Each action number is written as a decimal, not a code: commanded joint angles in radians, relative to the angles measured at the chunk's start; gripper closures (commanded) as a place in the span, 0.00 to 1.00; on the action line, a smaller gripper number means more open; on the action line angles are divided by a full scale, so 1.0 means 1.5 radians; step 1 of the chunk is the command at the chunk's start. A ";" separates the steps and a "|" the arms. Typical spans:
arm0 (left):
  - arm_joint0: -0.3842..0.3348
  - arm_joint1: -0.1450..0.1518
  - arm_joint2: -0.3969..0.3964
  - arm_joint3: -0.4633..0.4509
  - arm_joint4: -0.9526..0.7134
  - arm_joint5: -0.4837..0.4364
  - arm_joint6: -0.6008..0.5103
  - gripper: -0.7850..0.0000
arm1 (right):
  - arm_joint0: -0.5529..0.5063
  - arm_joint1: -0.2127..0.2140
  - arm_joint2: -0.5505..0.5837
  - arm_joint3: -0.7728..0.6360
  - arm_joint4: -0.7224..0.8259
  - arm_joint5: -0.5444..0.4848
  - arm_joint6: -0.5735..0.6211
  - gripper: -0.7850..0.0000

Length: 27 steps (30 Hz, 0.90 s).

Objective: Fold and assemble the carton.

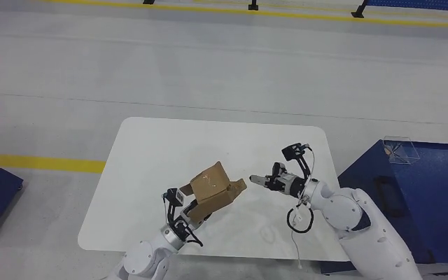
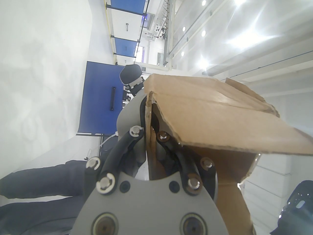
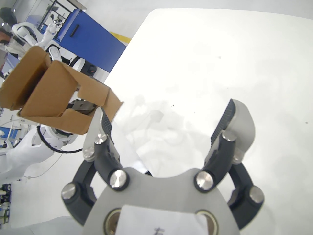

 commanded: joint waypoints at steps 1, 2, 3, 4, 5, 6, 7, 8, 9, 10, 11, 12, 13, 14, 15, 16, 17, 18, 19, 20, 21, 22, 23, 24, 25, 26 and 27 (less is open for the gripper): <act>0.001 0.000 -0.002 -0.001 -0.006 0.001 -0.009 1.00 | 0.003 -0.001 -0.008 0.022 0.003 0.003 0.025 0.00; 0.001 0.000 -0.002 -0.001 -0.005 0.002 -0.012 1.00 | 0.007 -0.003 -0.018 0.027 0.010 -0.001 0.038 0.00; 0.000 0.000 -0.002 -0.001 -0.002 0.004 -0.013 1.00 | 0.010 -0.005 -0.031 0.029 0.025 -0.008 0.054 0.00; 0.000 0.000 -0.002 -0.002 0.000 0.006 -0.013 1.00 | 0.014 -0.007 -0.040 0.033 0.035 -0.013 0.063 0.00; -0.001 0.000 -0.001 -0.003 0.001 0.008 -0.014 1.00 | 0.018 -0.009 -0.049 0.036 0.045 -0.018 0.072 0.00; -0.001 0.000 -0.001 -0.003 0.003 0.010 -0.014 1.00 | 0.020 -0.012 -0.057 0.037 0.071 -0.026 0.082 0.00; -0.002 0.000 0.000 -0.004 0.003 0.012 -0.014 1.00 | 0.023 -0.014 -0.062 0.040 0.109 -0.037 0.094 0.00; -0.003 -0.001 0.001 -0.004 0.004 0.015 -0.015 1.00 | 0.029 -0.015 -0.062 0.045 0.129 -0.045 0.102 0.00; -0.004 -0.001 0.002 -0.005 0.004 0.017 -0.017 1.00 | 0.034 -0.016 -0.061 0.050 0.136 -0.051 0.103 0.00; -0.005 -0.001 0.003 -0.005 0.005 0.018 -0.018 1.00 | 0.037 -0.016 -0.059 0.052 0.141 -0.054 0.102 0.00; -0.006 -0.001 0.004 -0.004 0.007 0.019 -0.019 1.00 | 0.039 -0.017 -0.058 0.053 0.151 -0.060 0.100 0.00; -0.006 -0.001 0.006 -0.004 0.008 0.020 -0.020 1.00 | 0.039 -0.017 -0.055 0.054 0.168 -0.067 0.100 0.00; -0.007 -0.002 0.006 -0.003 0.008 0.021 -0.021 1.00 | 0.040 -0.017 -0.051 0.056 0.179 -0.072 0.102 0.00; -0.008 -0.002 0.007 -0.002 0.009 0.021 -0.024 1.00 | 0.040 -0.017 -0.047 0.057 0.186 -0.076 0.103 0.00; -0.009 -0.002 0.008 -0.001 0.010 0.022 -0.025 1.00 | 0.040 -0.017 -0.044 0.057 0.193 -0.079 0.106 0.00; -0.009 -0.002 0.008 0.001 0.011 0.022 -0.027 1.00 | 0.040 -0.017 -0.042 0.058 0.197 -0.081 0.109 0.00; -0.010 -0.002 0.010 0.002 0.012 0.022 -0.029 1.00 | 0.041 -0.017 -0.040 0.059 0.200 -0.084 0.110 0.00; -0.011 -0.002 0.011 0.004 0.014 0.022 -0.032 1.00 | 0.040 -0.017 -0.040 0.061 0.209 -0.086 0.114 0.00; -0.012 -0.002 0.011 0.005 0.016 0.022 -0.034 1.00 | 0.042 -0.017 -0.041 0.063 0.214 -0.086 0.119 0.00; -0.012 -0.003 0.012 0.006 0.016 0.021 -0.035 1.00 | 0.045 -0.018 -0.041 0.064 0.215 -0.087 0.120 0.00; -0.013 -0.003 0.013 0.007 0.017 0.020 -0.036 1.00 | 0.047 -0.018 -0.043 0.065 0.213 -0.088 0.119 0.00; -0.013 -0.003 0.013 0.008 0.018 0.020 -0.037 1.00 | 0.049 -0.019 -0.045 0.065 0.212 -0.088 0.119 0.00; -0.014 -0.003 0.014 0.008 0.022 0.020 -0.039 1.00 | 0.051 -0.020 -0.045 0.064 0.211 -0.090 0.116 0.00; -0.015 -0.003 0.015 0.009 0.025 0.020 -0.041 1.00 | 0.052 -0.020 -0.046 0.064 0.209 -0.089 0.113 0.00; -0.015 -0.003 0.015 0.009 0.026 0.020 -0.042 1.00 | 0.054 -0.021 -0.047 0.065 0.209 -0.088 0.112 0.00; -0.014 -0.003 0.016 0.009 0.027 0.020 -0.042 1.00 | 0.056 -0.021 -0.048 0.066 0.208 -0.087 0.113 0.00; -0.014 -0.003 0.017 0.009 0.028 0.020 -0.043 1.00 | 0.060 -0.022 -0.050 0.068 0.205 -0.086 0.114 0.00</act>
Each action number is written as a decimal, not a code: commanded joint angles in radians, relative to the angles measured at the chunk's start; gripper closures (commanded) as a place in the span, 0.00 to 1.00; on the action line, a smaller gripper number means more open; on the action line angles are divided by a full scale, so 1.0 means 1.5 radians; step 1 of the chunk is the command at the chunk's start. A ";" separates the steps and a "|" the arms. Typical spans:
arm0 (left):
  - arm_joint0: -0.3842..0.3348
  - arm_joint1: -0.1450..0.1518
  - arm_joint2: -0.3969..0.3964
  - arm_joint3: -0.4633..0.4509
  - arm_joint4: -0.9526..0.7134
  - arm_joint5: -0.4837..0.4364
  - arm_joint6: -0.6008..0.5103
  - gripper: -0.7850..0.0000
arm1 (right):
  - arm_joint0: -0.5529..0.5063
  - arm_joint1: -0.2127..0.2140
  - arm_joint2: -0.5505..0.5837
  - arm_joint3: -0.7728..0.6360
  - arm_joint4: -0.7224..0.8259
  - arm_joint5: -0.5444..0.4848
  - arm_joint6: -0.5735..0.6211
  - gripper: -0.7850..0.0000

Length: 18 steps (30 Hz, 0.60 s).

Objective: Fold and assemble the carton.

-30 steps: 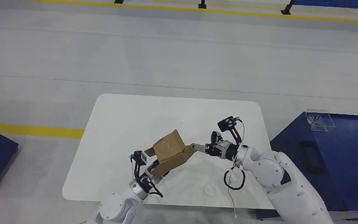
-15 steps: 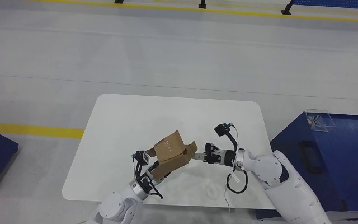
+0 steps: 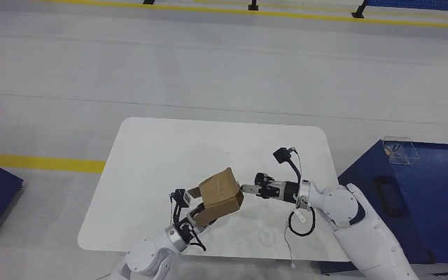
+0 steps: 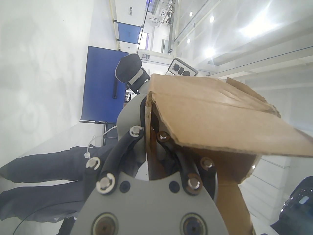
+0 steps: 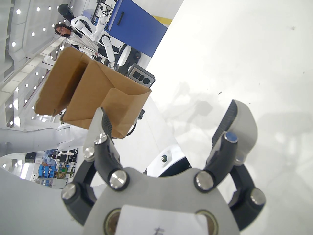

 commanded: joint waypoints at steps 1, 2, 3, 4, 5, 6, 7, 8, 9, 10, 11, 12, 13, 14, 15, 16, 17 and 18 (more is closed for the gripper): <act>0.000 0.000 0.001 0.000 0.003 0.000 -0.001 1.00 | 0.006 -0.001 -0.005 0.003 -0.005 0.003 0.002 0.00; 0.000 0.000 0.002 0.001 0.004 0.001 -0.002 1.00 | 0.009 -0.002 -0.008 0.003 -0.009 0.004 0.004 0.00; -0.001 0.000 0.002 0.001 0.005 0.002 -0.002 1.00 | 0.012 -0.003 -0.011 0.004 -0.015 0.006 0.006 0.00; -0.001 0.000 0.002 0.001 0.006 0.002 -0.002 1.00 | 0.015 -0.003 -0.014 0.004 -0.019 0.009 0.005 0.00; -0.001 -0.001 0.002 0.001 0.006 0.001 -0.001 1.00 | 0.016 -0.004 -0.017 0.005 -0.023 0.010 0.004 0.00; -0.002 -0.001 0.002 0.001 0.006 0.002 -0.001 1.00 | 0.018 -0.005 -0.020 0.006 -0.027 0.012 0.004 0.00; -0.002 -0.001 0.002 0.002 0.006 0.003 0.000 1.00 | 0.020 -0.006 -0.023 0.006 -0.030 0.013 0.004 0.00; -0.003 -0.001 0.001 0.003 0.005 0.003 -0.001 1.00 | 0.021 -0.006 -0.026 0.008 -0.033 0.015 0.004 0.00; -0.003 -0.001 0.001 0.003 0.005 0.003 -0.001 1.00 | 0.022 -0.007 -0.029 0.009 -0.034 0.016 0.004 0.00; -0.003 -0.001 0.000 0.004 0.005 0.004 -0.001 1.00 | 0.023 -0.008 -0.031 0.010 -0.034 0.017 0.004 0.00; -0.004 -0.001 0.000 0.004 0.004 0.005 -0.001 1.00 | 0.024 -0.009 -0.033 0.011 -0.036 0.017 0.005 0.00; -0.004 -0.001 0.000 0.004 0.004 0.005 -0.001 1.00 | 0.025 -0.009 -0.035 0.012 -0.037 0.017 0.004 0.00; -0.004 -0.001 0.000 0.004 0.003 0.005 -0.002 1.00 | 0.026 -0.010 -0.037 0.014 -0.037 0.017 0.005 0.00; -0.004 -0.001 0.000 0.004 0.003 0.006 -0.003 1.00 | 0.027 -0.010 -0.039 0.015 -0.037 0.017 0.005 0.00; -0.004 -0.002 0.000 0.004 0.003 0.006 -0.003 1.00 | 0.028 -0.011 -0.040 0.016 -0.036 0.016 0.004 0.00; -0.004 -0.002 0.000 0.004 0.003 0.006 -0.003 1.00 | 0.028 -0.012 -0.042 0.016 -0.036 0.016 0.004 0.00; -0.004 -0.002 0.000 0.004 0.003 0.006 -0.003 1.00 | 0.029 -0.012 -0.043 0.017 -0.034 0.015 0.003 0.00; -0.004 -0.002 0.000 0.004 0.004 0.005 -0.004 1.00 | 0.030 -0.013 -0.045 0.017 -0.033 0.015 0.002 0.00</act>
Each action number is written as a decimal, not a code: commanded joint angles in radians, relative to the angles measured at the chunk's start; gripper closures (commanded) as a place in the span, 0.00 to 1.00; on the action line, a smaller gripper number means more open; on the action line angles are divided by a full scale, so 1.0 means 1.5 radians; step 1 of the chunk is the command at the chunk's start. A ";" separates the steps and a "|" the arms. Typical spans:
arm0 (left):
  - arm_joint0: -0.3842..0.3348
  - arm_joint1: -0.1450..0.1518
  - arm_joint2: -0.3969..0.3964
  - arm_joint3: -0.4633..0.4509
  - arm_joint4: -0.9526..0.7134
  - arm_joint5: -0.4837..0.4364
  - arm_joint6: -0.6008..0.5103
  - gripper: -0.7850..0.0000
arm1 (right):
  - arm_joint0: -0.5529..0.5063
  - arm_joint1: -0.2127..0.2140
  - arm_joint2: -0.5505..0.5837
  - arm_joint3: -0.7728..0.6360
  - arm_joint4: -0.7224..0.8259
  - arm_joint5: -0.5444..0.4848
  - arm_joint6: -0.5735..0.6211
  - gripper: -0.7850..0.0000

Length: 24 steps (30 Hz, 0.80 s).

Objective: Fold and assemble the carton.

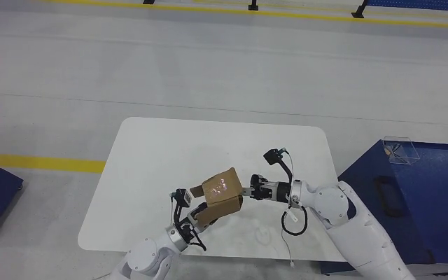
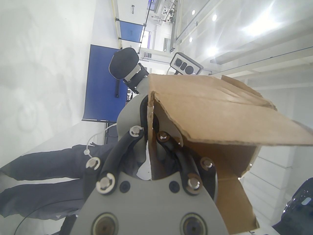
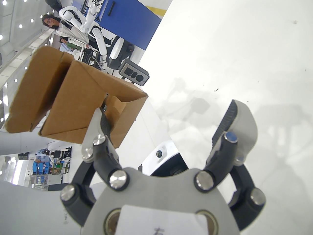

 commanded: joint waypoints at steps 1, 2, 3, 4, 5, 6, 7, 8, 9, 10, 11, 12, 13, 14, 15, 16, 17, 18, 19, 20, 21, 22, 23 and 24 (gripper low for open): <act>0.001 0.000 0.001 -0.001 0.000 -0.001 -0.001 1.00 | 0.002 -0.001 -0.002 0.000 0.002 -0.001 -0.002 0.00; 0.001 0.000 0.000 -0.002 0.000 -0.001 -0.002 1.00 | 0.002 -0.002 -0.003 0.000 0.005 -0.003 -0.004 0.00; 0.001 0.000 0.000 -0.002 0.000 -0.001 -0.002 1.00 | 0.002 -0.003 -0.004 0.000 0.006 -0.005 -0.006 0.00; 0.002 0.000 0.000 -0.002 0.000 -0.001 -0.003 1.00 | 0.003 -0.003 -0.005 0.001 0.005 -0.006 -0.007 0.00; 0.002 0.000 -0.001 -0.002 -0.001 0.000 -0.004 1.00 | 0.003 -0.004 -0.004 0.002 0.006 -0.006 -0.012 0.00; 0.002 0.000 -0.001 -0.003 -0.001 0.000 -0.005 1.00 | 0.003 -0.004 -0.003 0.002 0.009 -0.007 -0.015 0.00; 0.003 0.000 -0.002 -0.003 -0.002 -0.001 -0.006 1.00 | 0.002 -0.004 -0.001 0.002 0.012 -0.008 -0.019 0.00; 0.003 0.000 -0.003 -0.004 -0.004 -0.001 -0.008 1.00 | 0.001 -0.004 0.003 0.003 0.013 -0.009 -0.022 0.00; 0.004 0.000 -0.004 -0.004 -0.007 0.001 -0.011 1.00 | 0.000 -0.004 0.006 0.003 0.013 -0.010 -0.022 0.00; 0.004 0.000 -0.005 -0.004 -0.011 0.002 -0.013 1.00 | -0.002 -0.003 0.011 0.004 0.019 -0.011 -0.023 0.00; 0.005 0.000 -0.007 -0.005 -0.015 0.003 -0.015 1.00 | -0.004 -0.003 0.016 0.006 0.024 -0.013 -0.024 0.00; 0.005 0.000 -0.008 -0.005 -0.022 0.004 -0.017 1.00 | -0.006 -0.002 0.023 0.008 0.025 -0.013 -0.027 0.00; 0.006 0.000 -0.010 -0.006 -0.031 0.005 -0.020 1.00 | -0.008 -0.001 0.030 0.011 0.030 -0.014 -0.029 0.00; 0.006 0.001 -0.013 -0.006 -0.036 0.006 -0.023 1.00 | -0.011 0.000 0.037 0.015 0.034 -0.013 -0.029 0.00; 0.006 0.001 -0.015 -0.006 -0.042 0.007 -0.024 1.00 | -0.013 0.001 0.045 0.024 0.041 -0.007 -0.031 0.00; 0.006 0.001 -0.017 -0.007 -0.044 0.007 -0.026 1.00 | -0.015 0.002 0.050 0.028 0.046 -0.002 -0.030 0.00; 0.007 0.001 -0.020 -0.007 -0.046 0.006 -0.026 1.00 | -0.017 0.002 0.053 0.033 0.050 0.005 -0.024 0.00; 0.008 0.001 -0.021 -0.007 -0.050 0.005 -0.028 1.00 | -0.018 0.003 0.053 0.038 0.051 0.012 -0.015 0.00; 0.008 0.001 -0.022 -0.007 -0.052 0.005 -0.029 1.00 | -0.017 0.003 0.051 0.041 0.051 0.018 -0.007 0.00; 0.008 0.001 -0.023 -0.006 -0.053 0.006 -0.030 1.00 | -0.018 0.002 0.045 0.043 0.049 0.023 0.005 0.00; 0.007 0.001 -0.023 -0.005 -0.054 0.007 -0.031 1.00 | -0.016 0.002 0.040 0.044 0.047 0.027 0.014 0.00; 0.006 0.001 -0.023 -0.004 -0.055 0.008 -0.031 1.00 | -0.015 0.001 0.035 0.044 0.047 0.028 0.019 0.00; 0.005 0.001 -0.022 -0.003 -0.055 0.009 -0.031 1.00 | -0.014 -0.001 0.029 0.043 0.050 0.027 0.023 0.00; 0.004 0.001 -0.021 -0.002 -0.054 0.011 -0.030 1.00 | -0.014 -0.002 0.024 0.041 0.058 0.024 0.029 0.00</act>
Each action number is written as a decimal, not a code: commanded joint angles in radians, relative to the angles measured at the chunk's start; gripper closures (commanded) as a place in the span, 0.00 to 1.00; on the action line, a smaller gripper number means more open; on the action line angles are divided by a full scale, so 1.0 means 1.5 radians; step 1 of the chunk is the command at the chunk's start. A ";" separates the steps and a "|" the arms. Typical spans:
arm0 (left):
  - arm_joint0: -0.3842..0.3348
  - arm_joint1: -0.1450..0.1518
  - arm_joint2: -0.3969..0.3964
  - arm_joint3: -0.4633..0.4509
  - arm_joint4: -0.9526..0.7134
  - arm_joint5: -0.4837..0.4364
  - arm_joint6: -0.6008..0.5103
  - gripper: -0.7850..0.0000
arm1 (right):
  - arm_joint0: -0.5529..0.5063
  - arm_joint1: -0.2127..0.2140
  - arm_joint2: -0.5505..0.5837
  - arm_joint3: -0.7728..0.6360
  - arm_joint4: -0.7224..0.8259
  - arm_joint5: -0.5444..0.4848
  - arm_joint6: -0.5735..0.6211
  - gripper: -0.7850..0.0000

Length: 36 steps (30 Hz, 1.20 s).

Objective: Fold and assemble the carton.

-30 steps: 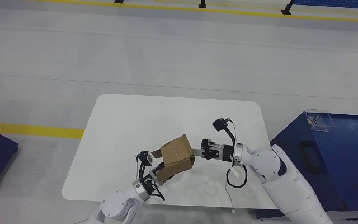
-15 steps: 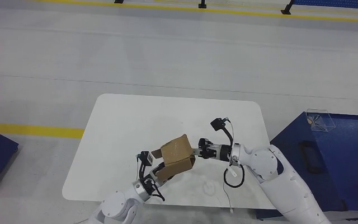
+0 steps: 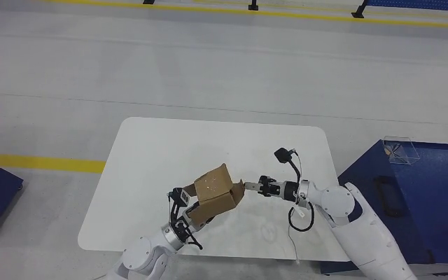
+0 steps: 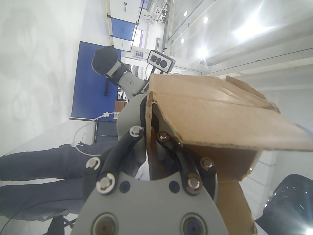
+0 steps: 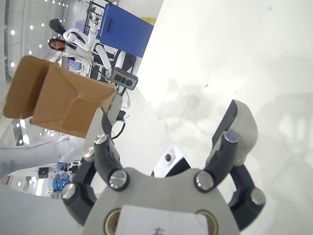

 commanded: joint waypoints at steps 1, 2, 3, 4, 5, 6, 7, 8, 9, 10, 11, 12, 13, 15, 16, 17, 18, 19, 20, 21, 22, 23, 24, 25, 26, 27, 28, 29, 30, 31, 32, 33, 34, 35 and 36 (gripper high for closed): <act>-0.003 -0.001 0.003 0.002 0.001 0.003 0.001 1.00 | 0.001 -0.003 -0.009 -0.004 0.026 -0.009 0.014 0.00; -0.004 -0.001 0.004 0.003 0.002 0.004 0.002 1.00 | 0.003 -0.003 -0.010 -0.002 0.036 -0.012 0.018 0.00; -0.005 -0.001 0.005 0.004 0.003 0.005 0.002 1.00 | 0.005 -0.004 -0.010 -0.003 0.043 -0.015 0.021 0.00; -0.006 -0.001 0.006 0.004 0.004 0.005 0.002 1.00 | 0.006 -0.004 -0.009 -0.003 0.050 -0.017 0.023 0.00; -0.006 -0.001 0.006 0.005 0.006 0.006 0.002 1.00 | 0.007 -0.004 -0.007 -0.004 0.055 -0.020 0.025 0.00; -0.007 -0.002 0.007 0.005 0.007 0.007 0.003 1.00 | 0.009 -0.004 -0.005 -0.004 0.057 -0.021 0.026 0.00; -0.007 -0.002 0.008 0.005 0.008 0.007 0.003 1.00 | 0.009 -0.004 -0.004 -0.004 0.060 -0.022 0.027 0.00; -0.007 -0.002 0.009 0.006 0.009 0.008 0.003 1.00 | 0.010 -0.004 -0.003 -0.004 0.062 -0.022 0.027 0.00; -0.007 -0.002 0.010 0.006 0.011 0.008 0.002 1.00 | 0.010 -0.004 -0.002 -0.004 0.061 -0.022 0.028 0.00; -0.007 -0.002 0.010 0.006 0.012 0.008 0.001 1.00 | 0.011 -0.004 -0.001 -0.004 0.061 -0.022 0.028 0.00; -0.007 -0.002 0.010 0.006 0.013 0.007 0.002 1.00 | 0.012 -0.005 -0.001 -0.004 0.061 -0.023 0.028 0.00; -0.007 -0.002 0.010 0.006 0.014 0.007 0.002 1.00 | 0.012 -0.005 -0.001 -0.005 0.061 -0.023 0.028 0.00; -0.007 -0.002 0.011 0.006 0.015 0.008 0.002 1.00 | 0.012 -0.005 -0.003 -0.004 0.061 -0.023 0.029 0.00; -0.006 -0.002 0.011 0.006 0.016 0.006 0.001 1.00 | 0.014 -0.006 -0.006 -0.004 0.060 -0.023 0.030 0.00; -0.006 -0.002 0.011 0.006 0.016 0.006 0.001 1.00 | 0.015 -0.007 -0.009 -0.003 0.060 -0.023 0.030 0.00; -0.006 -0.002 0.011 0.006 0.017 0.006 0.002 1.00 | 0.017 -0.008 -0.011 -0.002 0.059 -0.023 0.030 0.00; -0.006 -0.002 0.011 0.006 0.018 0.006 0.002 1.00 | 0.018 -0.008 -0.013 -0.001 0.059 -0.023 0.030 0.00; -0.006 -0.002 0.011 0.005 0.019 0.006 0.002 1.00 | 0.019 -0.009 -0.016 0.000 0.058 -0.023 0.030 0.00; -0.006 -0.002 0.011 0.005 0.019 0.006 0.002 1.00 | 0.021 -0.010 -0.018 0.000 0.058 -0.023 0.031 0.00; -0.006 -0.002 0.011 0.005 0.019 0.006 0.002 1.00 | 0.022 -0.010 -0.020 0.001 0.057 -0.022 0.030 0.00; -0.005 -0.002 0.011 0.005 0.019 0.006 0.002 1.00 | 0.024 -0.011 -0.022 0.002 0.056 -0.022 0.031 0.00; -0.005 -0.002 0.011 0.005 0.019 0.006 0.002 1.00 | 0.025 -0.011 -0.023 0.003 0.055 -0.022 0.031 0.00; -0.005 -0.002 0.011 0.005 0.019 0.006 0.002 1.00 | 0.026 -0.012 -0.024 0.003 0.054 -0.022 0.031 0.00; -0.005 -0.002 0.011 0.005 0.019 0.006 0.002 1.00 | 0.027 -0.012 -0.025 0.004 0.053 -0.023 0.030 0.00; -0.005 -0.002 0.010 0.005 0.019 0.007 0.002 1.00 | 0.028 -0.013 -0.027 0.005 0.051 -0.022 0.030 0.00; -0.005 -0.003 0.010 0.005 0.019 0.007 0.002 1.00 | 0.029 -0.013 -0.028 0.006 0.049 -0.022 0.029 0.00; -0.006 -0.003 0.011 0.005 0.018 0.007 0.001 1.00 | 0.030 -0.013 -0.029 0.006 0.046 -0.021 0.029 0.00; -0.006 -0.003 0.011 0.006 0.018 0.008 0.001 1.00 | 0.031 -0.014 -0.030 0.007 0.044 -0.020 0.028 0.00; -0.007 -0.003 0.011 0.006 0.017 0.008 0.001 1.00 | 0.032 -0.014 -0.031 0.008 0.042 -0.020 0.027 0.00; -0.007 -0.003 0.011 0.006 0.017 0.008 0.001 1.00 | 0.032 -0.015 -0.033 0.009 0.041 -0.019 0.028 0.00; -0.008 -0.003 0.011 0.007 0.017 0.009 0.001 1.00 | 0.033 -0.015 -0.033 0.009 0.040 -0.019 0.027 0.00; -0.008 -0.003 0.011 0.007 0.017 0.009 0.001 1.00 | 0.034 -0.015 -0.034 0.010 0.040 -0.018 0.027 0.00; -0.009 -0.003 0.011 0.007 0.017 0.009 0.001 1.00 | 0.035 -0.016 -0.034 0.010 0.040 -0.018 0.027 0.00; -0.009 -0.003 0.011 0.007 0.017 0.009 0.001 1.00 | 0.036 -0.016 -0.035 0.010 0.040 -0.018 0.027 0.00; -0.010 -0.003 0.011 0.007 0.017 0.009 0.001 1.00 | 0.037 -0.016 -0.036 0.010 0.040 -0.018 0.027 0.00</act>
